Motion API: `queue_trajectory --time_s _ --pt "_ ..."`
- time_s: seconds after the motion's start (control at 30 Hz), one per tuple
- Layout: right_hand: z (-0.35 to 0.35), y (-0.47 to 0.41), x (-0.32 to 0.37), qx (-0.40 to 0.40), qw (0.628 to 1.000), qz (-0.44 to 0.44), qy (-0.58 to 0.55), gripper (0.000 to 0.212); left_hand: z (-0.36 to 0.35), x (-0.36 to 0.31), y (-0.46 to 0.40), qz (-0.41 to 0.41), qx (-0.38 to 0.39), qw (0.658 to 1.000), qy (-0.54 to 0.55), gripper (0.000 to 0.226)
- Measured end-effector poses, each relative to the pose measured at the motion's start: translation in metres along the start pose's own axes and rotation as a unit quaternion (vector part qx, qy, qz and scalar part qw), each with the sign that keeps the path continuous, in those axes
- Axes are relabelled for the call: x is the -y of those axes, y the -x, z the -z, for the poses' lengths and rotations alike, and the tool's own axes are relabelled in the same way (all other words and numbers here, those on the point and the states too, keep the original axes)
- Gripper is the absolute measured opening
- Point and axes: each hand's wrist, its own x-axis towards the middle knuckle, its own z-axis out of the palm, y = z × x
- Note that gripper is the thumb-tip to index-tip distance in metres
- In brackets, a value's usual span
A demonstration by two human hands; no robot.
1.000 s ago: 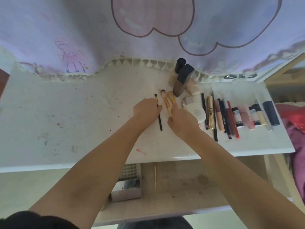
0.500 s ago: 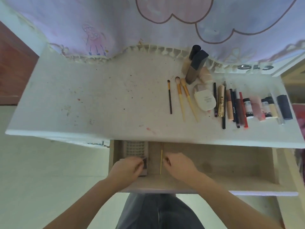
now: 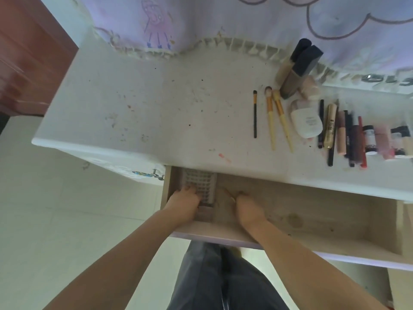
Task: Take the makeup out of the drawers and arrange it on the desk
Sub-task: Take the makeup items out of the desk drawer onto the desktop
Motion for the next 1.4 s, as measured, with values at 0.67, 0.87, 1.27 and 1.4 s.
queue_trajectory --time_s 0.67,0.87,1.27,1.4 --pt "0.205 -0.031 0.053 -0.156 0.952 0.058 -0.255 0.032 0.238 0.059 -0.075 0.017 -0.187 0.857 0.481 0.019" --pt "0.197 -0.067 0.060 -0.144 0.980 0.011 -0.134 0.041 0.276 0.061 -0.160 -0.004 -0.179 0.875 0.449 0.016" --pt "0.199 -0.067 0.053 -0.156 0.980 -0.004 -0.122 0.016 0.299 0.015 -0.253 -0.100 -0.192 0.937 0.274 0.027" --pt "0.207 -0.054 0.050 -0.185 0.975 0.027 -0.120 0.016 0.292 0.014 -0.234 -0.065 -0.240 0.953 0.175 0.030"
